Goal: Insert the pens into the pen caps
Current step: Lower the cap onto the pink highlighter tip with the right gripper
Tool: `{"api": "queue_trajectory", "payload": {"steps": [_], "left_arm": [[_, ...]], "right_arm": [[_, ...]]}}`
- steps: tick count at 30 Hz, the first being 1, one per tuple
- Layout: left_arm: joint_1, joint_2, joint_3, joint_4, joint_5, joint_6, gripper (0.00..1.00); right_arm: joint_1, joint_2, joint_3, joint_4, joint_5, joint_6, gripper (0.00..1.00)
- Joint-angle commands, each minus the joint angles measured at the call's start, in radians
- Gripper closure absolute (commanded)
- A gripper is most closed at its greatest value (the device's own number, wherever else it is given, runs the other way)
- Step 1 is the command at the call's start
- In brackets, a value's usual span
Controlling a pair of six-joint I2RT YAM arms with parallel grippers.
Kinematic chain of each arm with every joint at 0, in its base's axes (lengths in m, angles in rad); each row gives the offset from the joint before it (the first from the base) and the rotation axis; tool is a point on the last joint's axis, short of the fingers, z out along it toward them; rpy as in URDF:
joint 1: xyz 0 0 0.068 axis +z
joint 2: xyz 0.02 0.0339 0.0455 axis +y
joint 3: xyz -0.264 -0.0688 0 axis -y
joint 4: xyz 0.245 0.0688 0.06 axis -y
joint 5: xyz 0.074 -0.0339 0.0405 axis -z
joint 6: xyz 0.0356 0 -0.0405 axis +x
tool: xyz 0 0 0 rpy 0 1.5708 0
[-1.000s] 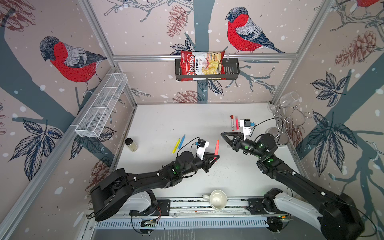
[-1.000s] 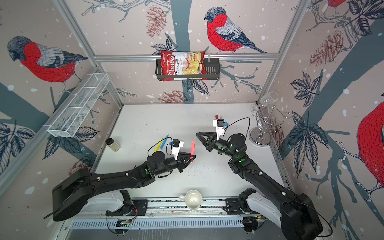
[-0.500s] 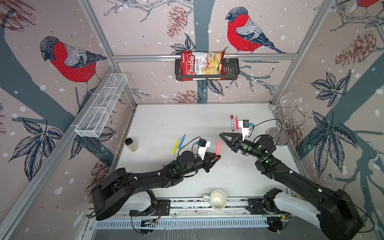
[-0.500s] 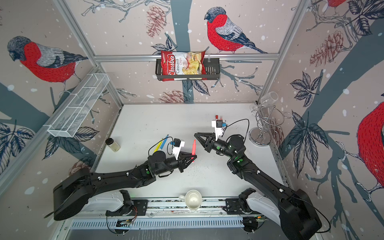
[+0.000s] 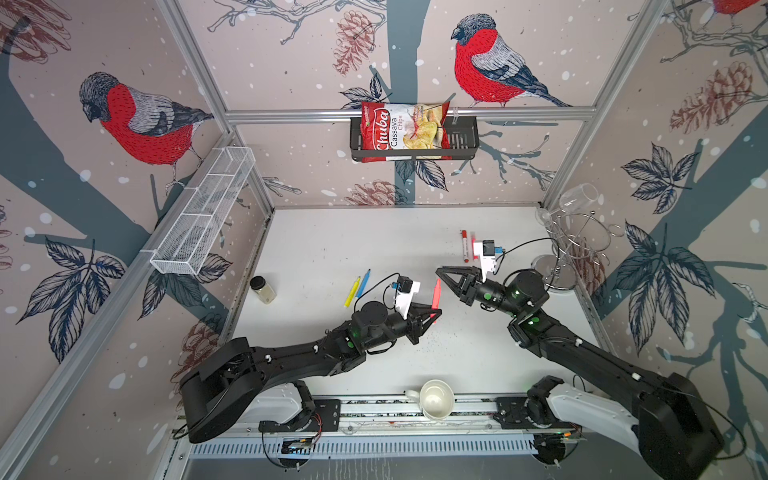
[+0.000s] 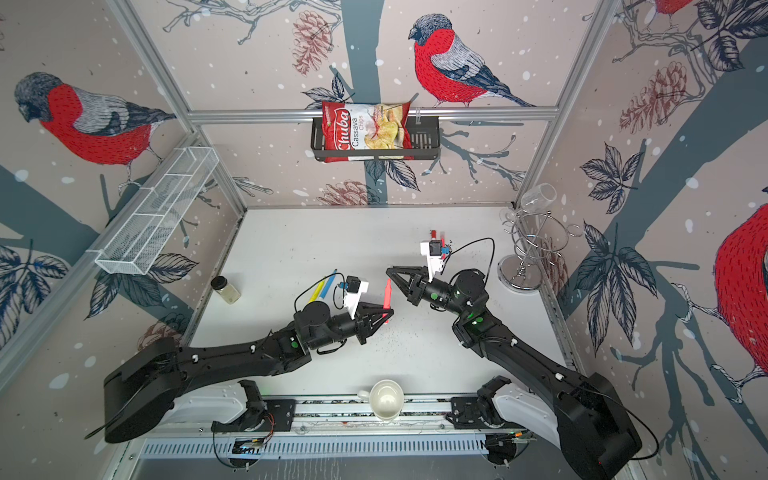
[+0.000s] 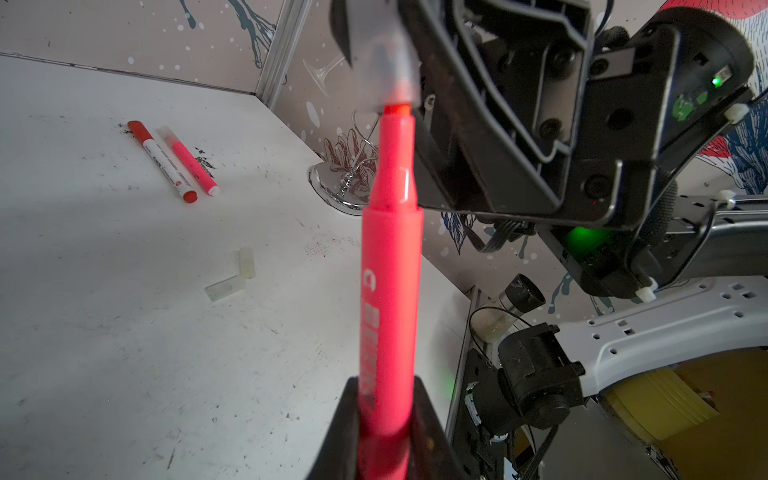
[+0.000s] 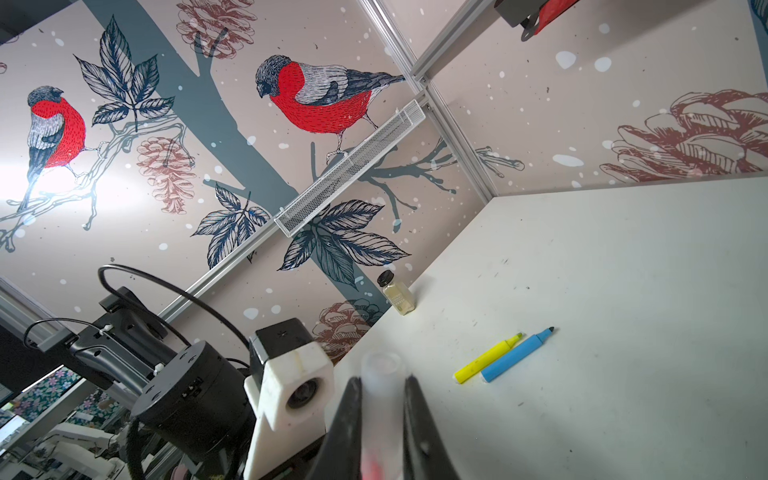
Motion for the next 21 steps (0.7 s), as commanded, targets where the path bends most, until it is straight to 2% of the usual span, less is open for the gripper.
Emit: {"api": "queue_trajectory", "payload": {"steps": [1,21], "left_arm": [[-0.002,-0.012,-0.001,0.035,-0.007,0.008,0.98],[-0.002,-0.053,-0.025,0.100,-0.017,-0.016,0.98]], "right_arm": [[0.012,0.000,-0.010,0.068,0.000,0.015,0.87],[0.060,0.005,-0.054,0.122,0.018,0.016,0.86]]}}
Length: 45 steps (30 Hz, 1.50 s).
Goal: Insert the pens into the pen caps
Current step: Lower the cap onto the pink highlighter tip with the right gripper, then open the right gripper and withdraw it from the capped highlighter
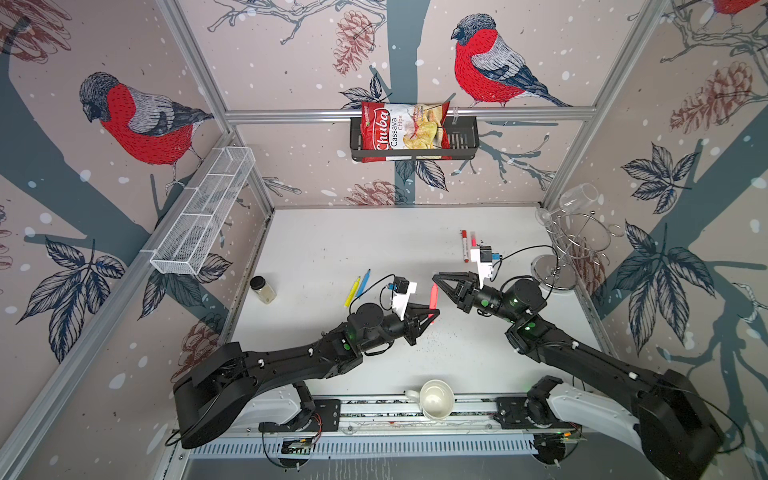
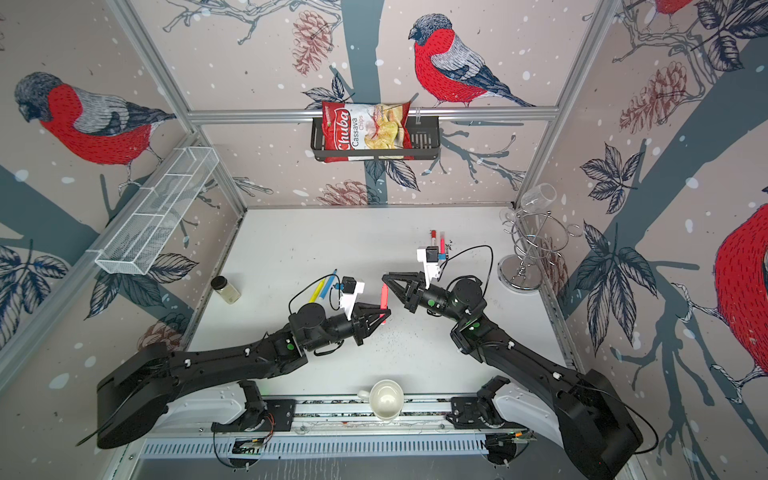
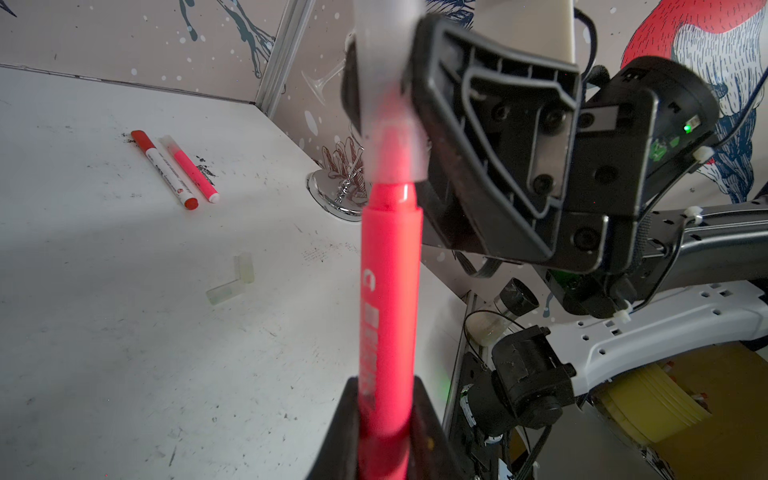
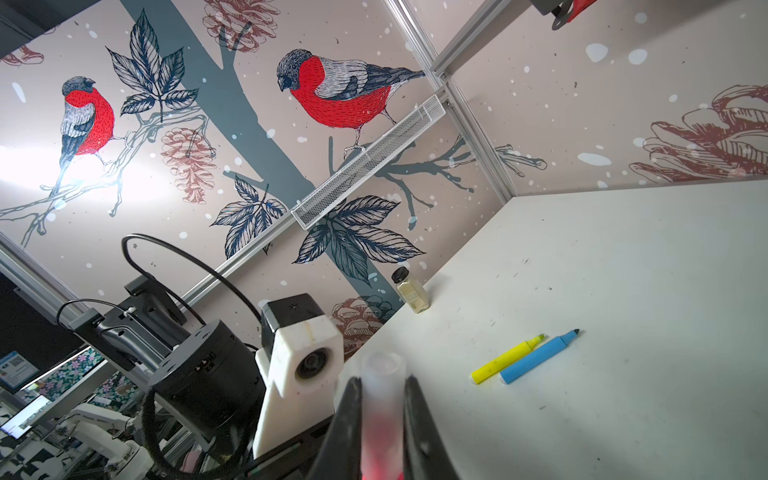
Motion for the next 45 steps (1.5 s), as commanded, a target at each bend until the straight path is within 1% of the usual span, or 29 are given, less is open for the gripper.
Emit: {"api": "queue_trajectory", "payload": {"steps": [1,15,22,28,34,40,42,44,45], "left_arm": [[-0.001,-0.011,-0.001,0.104,-0.005,-0.015,0.98],[-0.001,-0.029,-0.001,0.167,-0.028,-0.031,0.98],[-0.001,-0.042,-0.001,0.154,-0.051,-0.014,0.98],[-0.001,-0.052,0.009,0.138,-0.063,-0.001,0.98],[-0.001,-0.054,0.010,0.120,-0.064,0.008,0.98],[-0.001,-0.080,-0.010,0.103,-0.079,0.014,0.98],[-0.001,-0.094,-0.016,0.089,-0.087,0.019,0.98],[-0.001,-0.105,-0.020,0.077,-0.093,0.026,0.98],[-0.001,-0.109,-0.022,0.071,-0.095,0.028,0.98]], "right_arm": [[0.007,0.006,-0.008,0.040,-0.003,0.012,0.86],[0.042,0.007,-0.012,0.052,-0.028,-0.007,0.85],[0.050,-0.007,0.002,0.003,-0.033,-0.032,0.82],[0.051,-0.035,0.002,-0.051,-0.022,-0.058,0.77],[0.050,-0.060,0.017,-0.095,-0.025,-0.074,0.68],[0.047,-0.130,0.019,-0.198,0.020,-0.117,0.64],[0.041,-0.160,0.014,-0.234,0.032,-0.128,0.60],[0.031,-0.188,0.015,-0.274,0.049,-0.136,0.59],[0.025,-0.205,0.021,-0.298,0.061,-0.136,0.57]]}}
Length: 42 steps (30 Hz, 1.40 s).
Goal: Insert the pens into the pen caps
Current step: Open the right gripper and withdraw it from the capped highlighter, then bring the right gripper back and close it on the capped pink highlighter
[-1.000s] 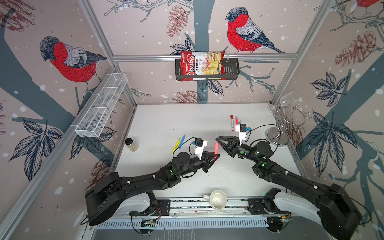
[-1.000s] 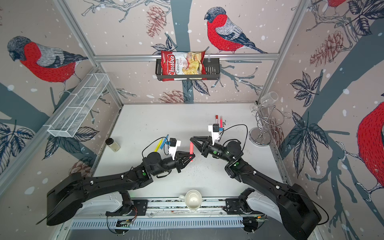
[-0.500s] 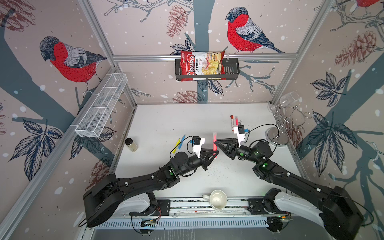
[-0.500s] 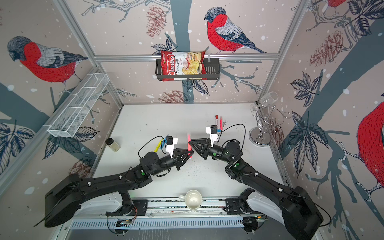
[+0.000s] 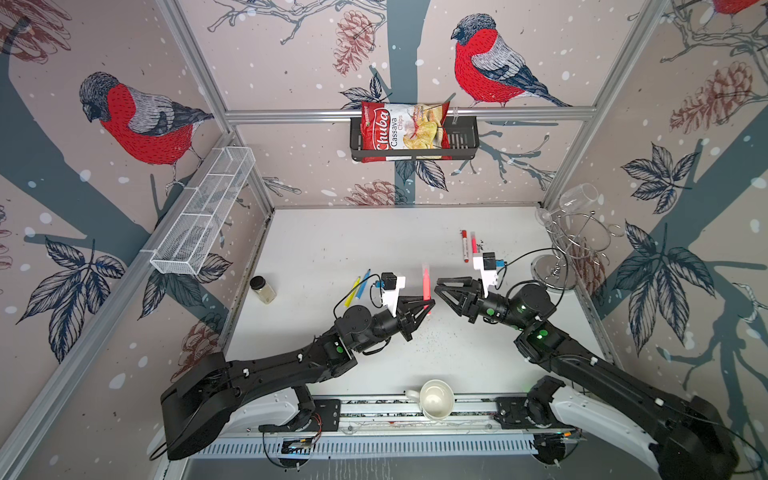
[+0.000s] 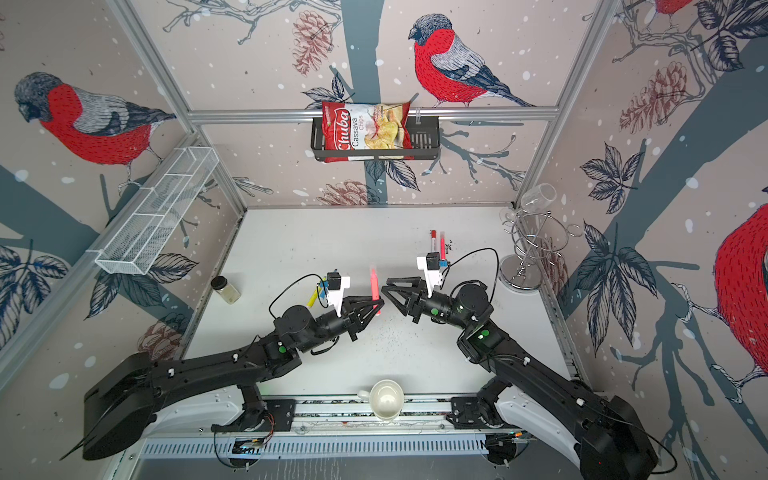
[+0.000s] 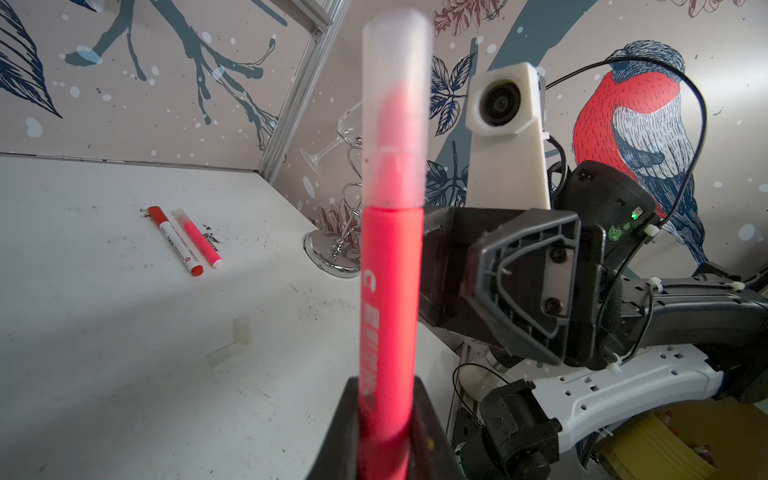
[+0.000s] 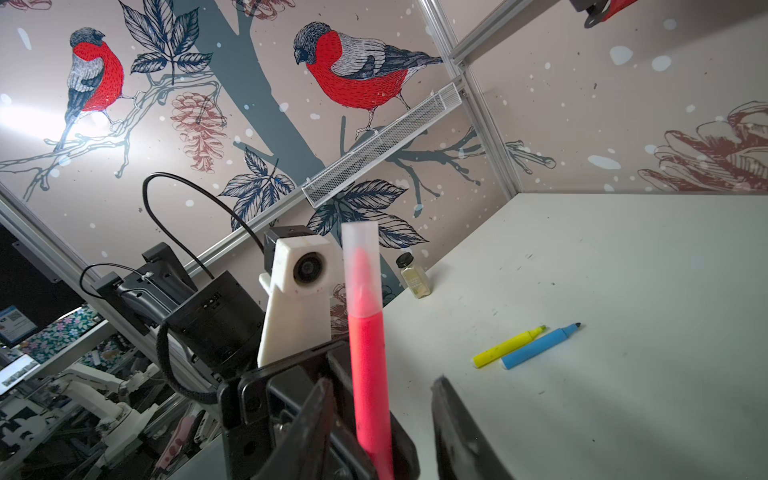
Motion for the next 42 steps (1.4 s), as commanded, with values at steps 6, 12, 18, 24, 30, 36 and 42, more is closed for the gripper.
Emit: {"api": "queue_trajectory", "payload": {"steps": [6,12,18,24,30,36,42], "left_arm": [[0.000,-0.020,-0.019,-0.012,-0.014,0.020,0.98],[-0.001,-0.017,-0.041,0.002,-0.007,0.005,0.98],[-0.004,0.009,-0.032,0.005,0.015,0.003,0.98],[-0.006,0.020,-0.027,0.010,0.021,0.003,0.98],[-0.006,0.025,-0.020,0.007,0.029,0.005,0.98],[-0.006,0.026,-0.015,0.006,0.032,0.005,0.98],[-0.006,0.023,-0.014,0.006,0.033,0.002,0.98]], "right_arm": [[-0.064,-0.057,0.123,-0.257,0.107,-0.081,0.44],[-0.076,0.014,0.258,-0.332,0.036,-0.134,0.41],[-0.044,0.121,0.358,-0.348,-0.051,-0.170,0.39],[0.022,0.209,0.423,-0.429,-0.033,-0.239,0.39],[0.053,0.241,0.432,-0.444,-0.011,-0.259,0.39],[0.066,0.249,0.433,-0.455,0.002,-0.272,0.48],[0.071,0.247,0.428,-0.471,0.017,-0.279,0.66]]}}
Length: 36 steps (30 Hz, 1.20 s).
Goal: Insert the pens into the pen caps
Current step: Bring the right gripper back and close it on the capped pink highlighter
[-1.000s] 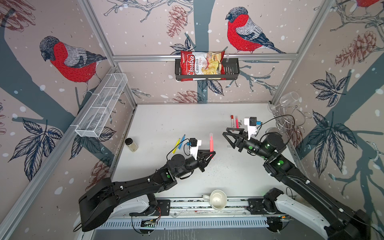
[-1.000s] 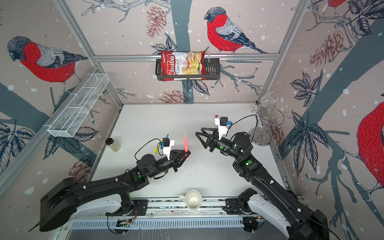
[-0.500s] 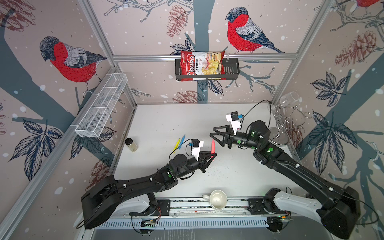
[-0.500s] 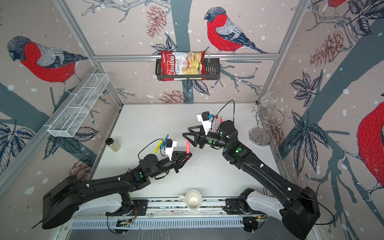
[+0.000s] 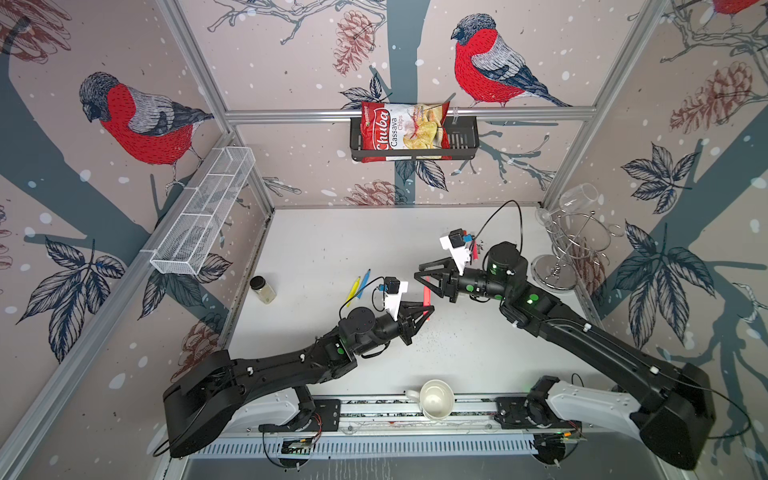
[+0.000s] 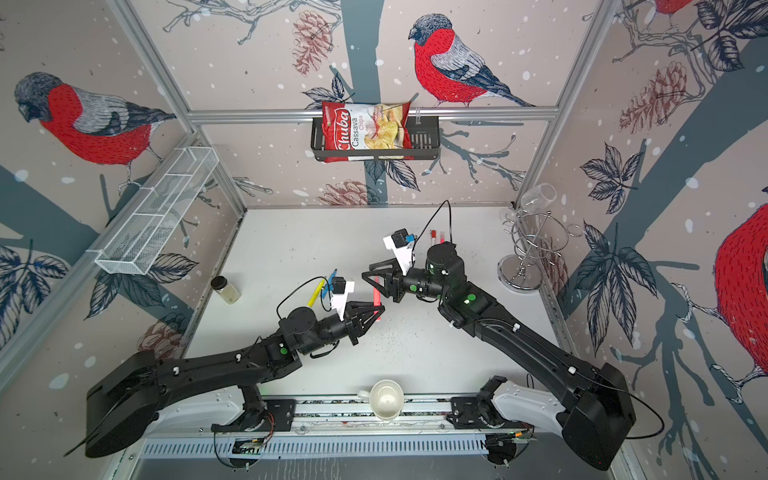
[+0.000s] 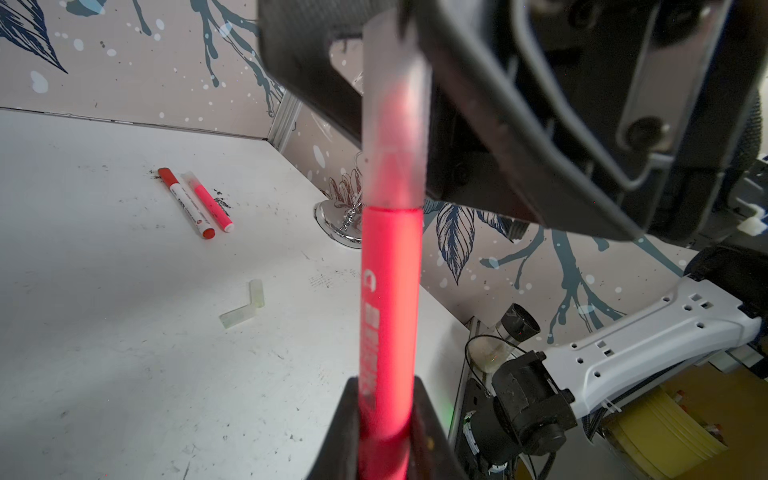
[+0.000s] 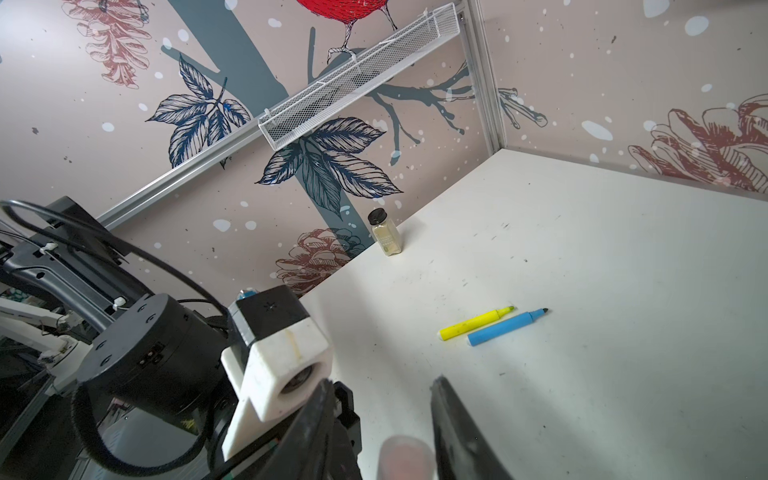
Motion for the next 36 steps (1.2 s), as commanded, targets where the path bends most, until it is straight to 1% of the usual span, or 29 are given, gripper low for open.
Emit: {"api": "queue_trajectory", "payload": {"steps": [1,3,8,9,10,15,19,23,27,31,36], "left_arm": [[-0.003,-0.003,0.007,0.042,0.015,0.003,0.98],[-0.002,-0.007,0.006,0.042,0.015,0.002,0.98],[-0.002,-0.025,0.007,0.044,0.007,0.006,0.98],[-0.002,-0.031,0.006,0.045,0.004,0.006,0.98],[-0.002,-0.037,0.007,0.046,-0.001,0.006,0.98],[-0.002,-0.054,0.007,0.067,-0.007,0.004,0.98],[0.002,-0.068,0.005,0.106,0.010,0.009,1.00],[0.031,-0.091,0.002,0.138,0.029,-0.003,1.00],[0.067,-0.103,0.008,0.152,0.062,-0.020,1.00],[0.099,-0.124,0.018,0.144,0.077,-0.025,1.00],[0.111,-0.146,0.037,0.093,0.067,0.002,1.00]], "right_arm": [[0.004,-0.002,0.001,0.005,0.010,-0.017,0.69],[0.005,-0.002,-0.003,0.004,0.013,-0.016,0.74],[0.009,-0.006,-0.016,-0.006,0.010,-0.019,0.94],[0.011,-0.004,-0.019,-0.011,0.010,-0.020,0.97],[0.011,-0.005,-0.025,-0.010,0.010,-0.018,0.98],[0.033,-0.005,-0.083,0.004,0.001,-0.014,0.98],[0.050,-0.016,-0.144,0.017,0.007,0.012,0.98],[0.077,-0.031,-0.217,0.062,0.011,0.044,0.99],[0.102,-0.024,-0.252,0.072,0.039,0.061,1.00],[0.132,-0.006,-0.300,0.130,0.048,0.100,1.00],[0.165,0.007,-0.318,0.142,0.087,0.112,1.00]]}}
